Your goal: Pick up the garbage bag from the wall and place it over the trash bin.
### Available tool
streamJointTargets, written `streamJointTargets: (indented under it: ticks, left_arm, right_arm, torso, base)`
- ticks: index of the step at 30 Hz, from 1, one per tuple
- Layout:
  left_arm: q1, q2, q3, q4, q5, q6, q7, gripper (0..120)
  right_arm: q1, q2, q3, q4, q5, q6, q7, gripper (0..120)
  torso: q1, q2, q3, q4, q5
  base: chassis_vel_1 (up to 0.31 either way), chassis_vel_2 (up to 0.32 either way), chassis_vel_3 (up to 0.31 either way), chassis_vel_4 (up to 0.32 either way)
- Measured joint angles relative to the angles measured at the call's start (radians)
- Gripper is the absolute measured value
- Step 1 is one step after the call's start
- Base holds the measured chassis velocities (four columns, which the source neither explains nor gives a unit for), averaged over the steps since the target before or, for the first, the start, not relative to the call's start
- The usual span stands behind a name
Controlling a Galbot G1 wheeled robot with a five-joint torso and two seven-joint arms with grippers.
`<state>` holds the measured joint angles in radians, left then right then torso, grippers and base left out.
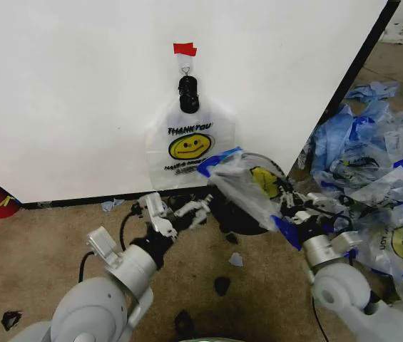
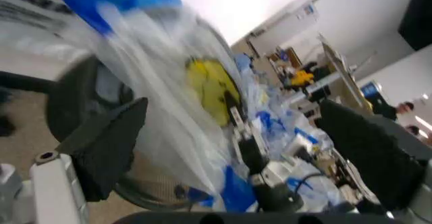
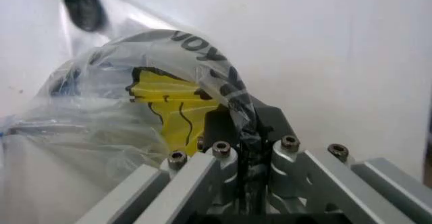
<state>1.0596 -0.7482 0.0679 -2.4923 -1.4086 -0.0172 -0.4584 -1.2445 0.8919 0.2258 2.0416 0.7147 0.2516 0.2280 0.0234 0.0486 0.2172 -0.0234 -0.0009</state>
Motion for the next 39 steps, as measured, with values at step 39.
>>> streamJointTargets:
  ticks: [39]
  left_arm:
    - [-0.357,-0.104,0.332,0.253,-0.014,0.003,-0.109,99]
  right_arm:
    - [0.018,0.017,-0.051,-0.014,-0.034,-0.001,-0.01,0]
  torso:
    - [0.0,0.0,0.0,-0.0002,0.0]
  base:
    - [0.0,0.0,0.0,0.0]
